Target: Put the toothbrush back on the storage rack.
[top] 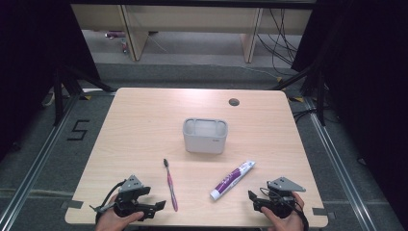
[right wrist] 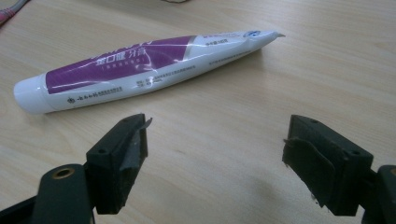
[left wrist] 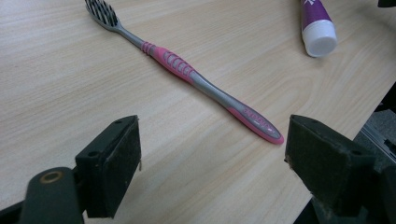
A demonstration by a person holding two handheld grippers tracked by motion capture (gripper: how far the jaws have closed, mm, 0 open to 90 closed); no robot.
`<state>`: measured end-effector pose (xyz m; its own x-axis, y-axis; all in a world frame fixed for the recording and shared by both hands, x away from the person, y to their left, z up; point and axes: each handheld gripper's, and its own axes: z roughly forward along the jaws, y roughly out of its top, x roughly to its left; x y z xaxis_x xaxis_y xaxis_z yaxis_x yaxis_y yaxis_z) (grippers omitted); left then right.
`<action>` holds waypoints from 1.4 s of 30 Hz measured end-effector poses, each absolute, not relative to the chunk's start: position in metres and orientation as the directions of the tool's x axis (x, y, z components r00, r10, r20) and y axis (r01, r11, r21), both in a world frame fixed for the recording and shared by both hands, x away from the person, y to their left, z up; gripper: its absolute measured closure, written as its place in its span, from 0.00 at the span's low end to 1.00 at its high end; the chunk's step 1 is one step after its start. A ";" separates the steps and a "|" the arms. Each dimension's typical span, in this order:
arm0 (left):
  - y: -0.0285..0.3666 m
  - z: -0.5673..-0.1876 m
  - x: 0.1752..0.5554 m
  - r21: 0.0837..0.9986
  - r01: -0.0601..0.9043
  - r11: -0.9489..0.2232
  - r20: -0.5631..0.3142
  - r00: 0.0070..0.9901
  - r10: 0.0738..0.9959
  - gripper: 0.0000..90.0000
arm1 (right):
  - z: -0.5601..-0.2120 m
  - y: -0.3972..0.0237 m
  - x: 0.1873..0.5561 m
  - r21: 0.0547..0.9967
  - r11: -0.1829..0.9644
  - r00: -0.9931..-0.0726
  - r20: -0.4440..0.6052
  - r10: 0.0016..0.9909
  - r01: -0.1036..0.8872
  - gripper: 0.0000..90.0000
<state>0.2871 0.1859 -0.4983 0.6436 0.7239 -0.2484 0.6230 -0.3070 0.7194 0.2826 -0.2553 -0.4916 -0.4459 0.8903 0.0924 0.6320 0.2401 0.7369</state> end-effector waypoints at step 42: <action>0.142 -0.503 0.331 0.635 0.657 -0.406 -0.179 0.636 0.751 0.27 | -0.490 -0.256 0.282 0.744 0.245 -0.451 0.083 0.889 0.621 0.26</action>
<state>0.3308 0.1415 -0.5032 0.6362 0.7506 -0.1786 0.6573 -0.4060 0.6350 0.2818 -0.2555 -0.4899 -0.4508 0.8887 0.0834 0.6215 0.2454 0.7440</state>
